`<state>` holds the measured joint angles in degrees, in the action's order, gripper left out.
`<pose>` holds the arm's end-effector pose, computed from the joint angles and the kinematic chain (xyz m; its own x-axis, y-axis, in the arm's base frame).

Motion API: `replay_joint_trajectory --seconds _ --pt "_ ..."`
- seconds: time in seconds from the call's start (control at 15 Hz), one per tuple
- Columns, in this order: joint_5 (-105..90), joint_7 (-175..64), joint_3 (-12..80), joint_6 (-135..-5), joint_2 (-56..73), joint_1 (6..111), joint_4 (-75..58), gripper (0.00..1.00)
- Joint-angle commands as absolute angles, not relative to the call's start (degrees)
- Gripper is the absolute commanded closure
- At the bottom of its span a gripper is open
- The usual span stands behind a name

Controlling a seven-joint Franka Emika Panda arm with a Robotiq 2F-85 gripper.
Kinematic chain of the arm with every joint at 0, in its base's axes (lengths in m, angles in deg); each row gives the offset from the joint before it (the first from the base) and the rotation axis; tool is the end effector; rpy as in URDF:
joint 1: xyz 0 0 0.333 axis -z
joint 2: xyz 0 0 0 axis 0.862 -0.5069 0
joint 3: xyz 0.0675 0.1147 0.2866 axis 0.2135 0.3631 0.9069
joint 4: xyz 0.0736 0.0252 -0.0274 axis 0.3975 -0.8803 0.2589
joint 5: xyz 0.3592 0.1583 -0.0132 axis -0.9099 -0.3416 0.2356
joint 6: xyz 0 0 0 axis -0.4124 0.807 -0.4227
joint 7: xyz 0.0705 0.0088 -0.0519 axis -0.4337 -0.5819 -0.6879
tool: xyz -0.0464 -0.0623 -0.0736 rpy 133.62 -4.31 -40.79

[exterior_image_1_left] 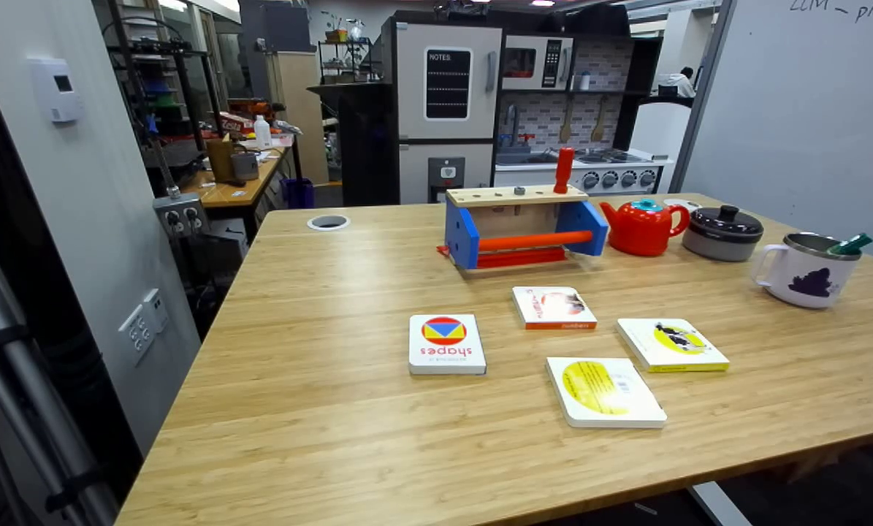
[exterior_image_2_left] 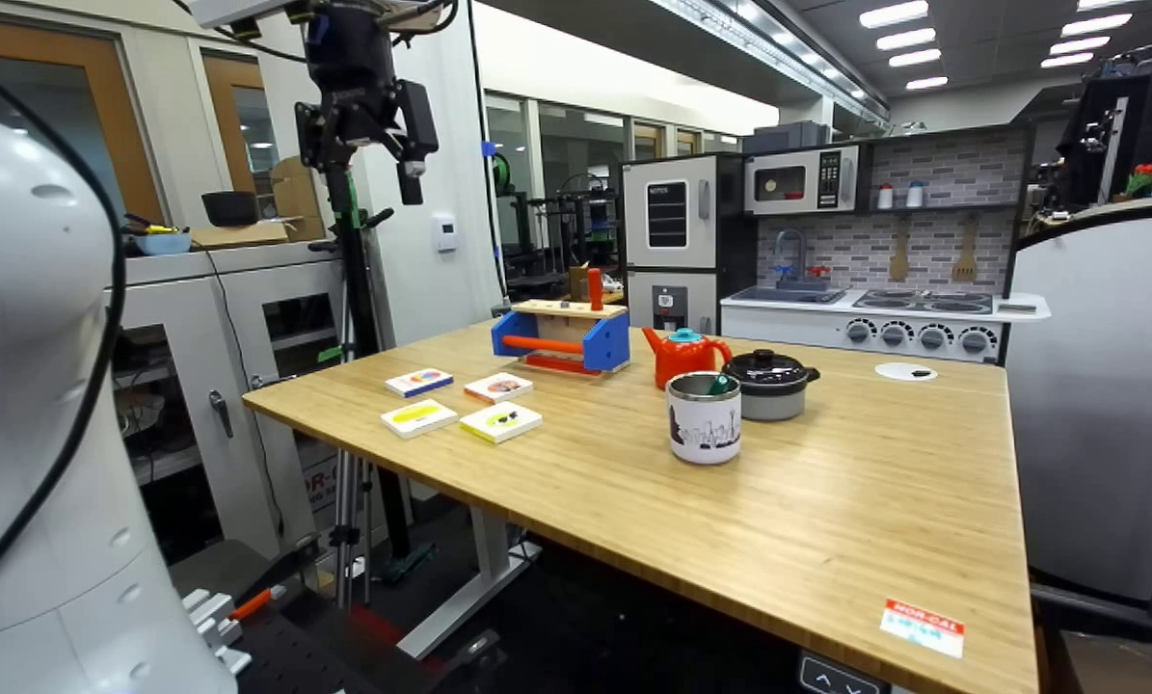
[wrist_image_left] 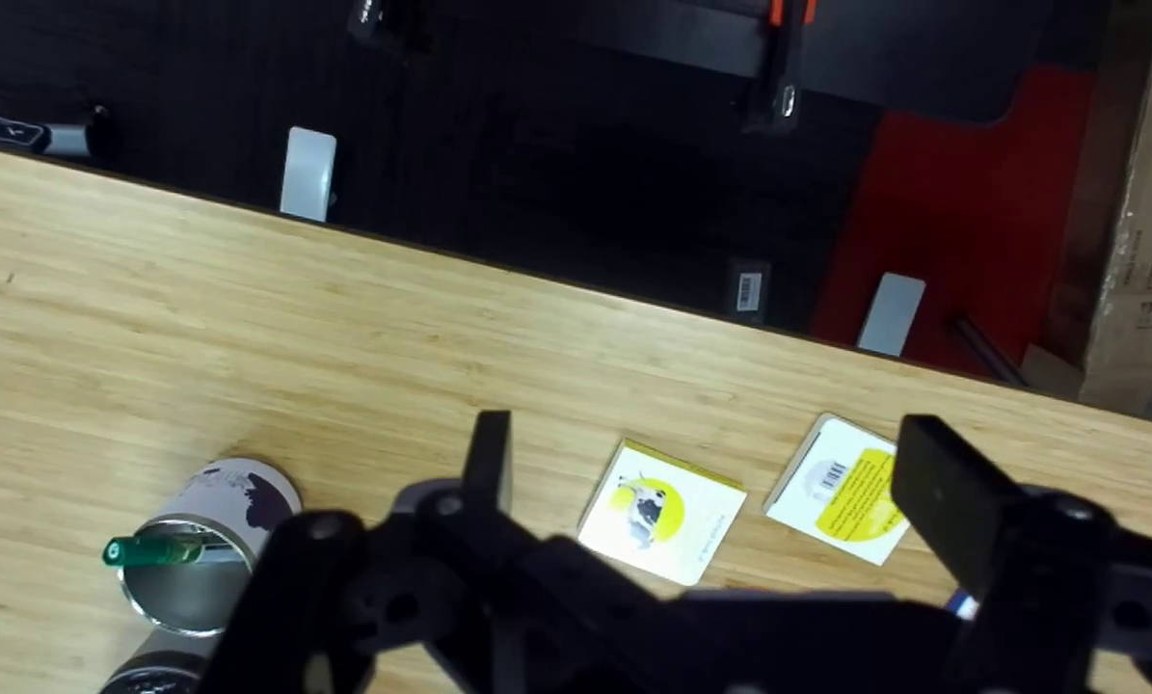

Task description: Take the marker from the cup and put it on the table

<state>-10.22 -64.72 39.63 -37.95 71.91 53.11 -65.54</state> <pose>0.3025 0.0438 0.4987 0.9781 0.2082 -0.0044 0.2082 -0.9778 0.0235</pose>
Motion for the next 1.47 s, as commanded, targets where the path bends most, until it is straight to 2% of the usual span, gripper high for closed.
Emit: replay_joint_trajectory --seconds 0.0,1.0,1.4 --pt "-8.27 -66.20 39.05 -39.62 65.82 54.42 -62.76 0.00" --pt "-5.94 -66.98 37.04 -43.69 47.70 56.23 -51.46 0.00" --pt "-6.42 -67.02 37.10 -43.90 47.81 56.43 -51.58 0.00"
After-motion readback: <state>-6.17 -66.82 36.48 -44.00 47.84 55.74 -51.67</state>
